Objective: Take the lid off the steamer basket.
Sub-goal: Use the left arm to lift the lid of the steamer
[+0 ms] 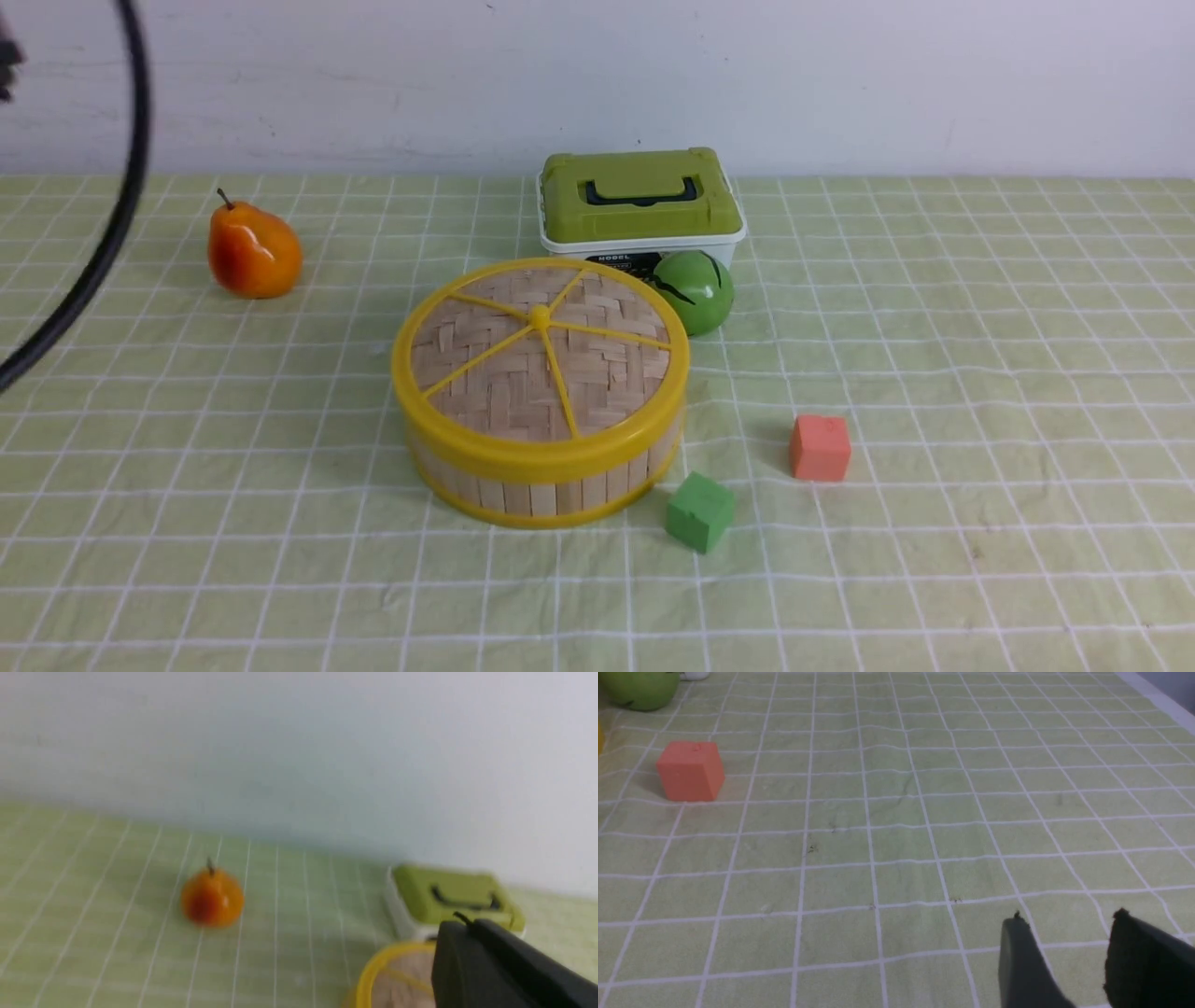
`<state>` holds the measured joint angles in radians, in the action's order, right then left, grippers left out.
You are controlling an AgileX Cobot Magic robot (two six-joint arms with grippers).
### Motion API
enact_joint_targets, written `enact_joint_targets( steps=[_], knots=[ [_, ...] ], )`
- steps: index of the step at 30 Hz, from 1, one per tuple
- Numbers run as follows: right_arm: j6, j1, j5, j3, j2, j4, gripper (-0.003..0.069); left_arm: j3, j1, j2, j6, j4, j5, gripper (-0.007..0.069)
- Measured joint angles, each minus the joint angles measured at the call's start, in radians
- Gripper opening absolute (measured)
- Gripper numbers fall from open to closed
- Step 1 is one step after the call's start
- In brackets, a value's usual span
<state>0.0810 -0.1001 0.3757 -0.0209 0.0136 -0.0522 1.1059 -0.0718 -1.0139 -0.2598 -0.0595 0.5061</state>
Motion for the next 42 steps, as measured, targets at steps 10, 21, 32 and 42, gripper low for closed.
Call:
enact_joint_targets(
  steps=[10, 21, 32, 42],
  knots=[
    [0.0, 0.0, 0.0, 0.0, 0.0, 0.0, 0.0241, 0.389, -0.156, -0.469, 0.168, -0.17, 0.408, -0.0013],
    [0.0, 0.0, 0.0, 0.0, 0.0, 0.0, 0.0241, 0.746, -0.335, -0.831, 0.177, -0.047, 0.509, 0.0034],
    [0.0, 0.0, 0.0, 0.0, 0.0, 0.0, 0.0241, 0.933, -0.358, -1.062, 0.189, 0.019, 0.537, 0.0358],
    [0.0, 0.0, 0.0, 0.0, 0.0, 0.0, 0.0241, 0.935, -0.358, -1.125, 0.188, 0.026, 0.549, 0.033]
  ],
)
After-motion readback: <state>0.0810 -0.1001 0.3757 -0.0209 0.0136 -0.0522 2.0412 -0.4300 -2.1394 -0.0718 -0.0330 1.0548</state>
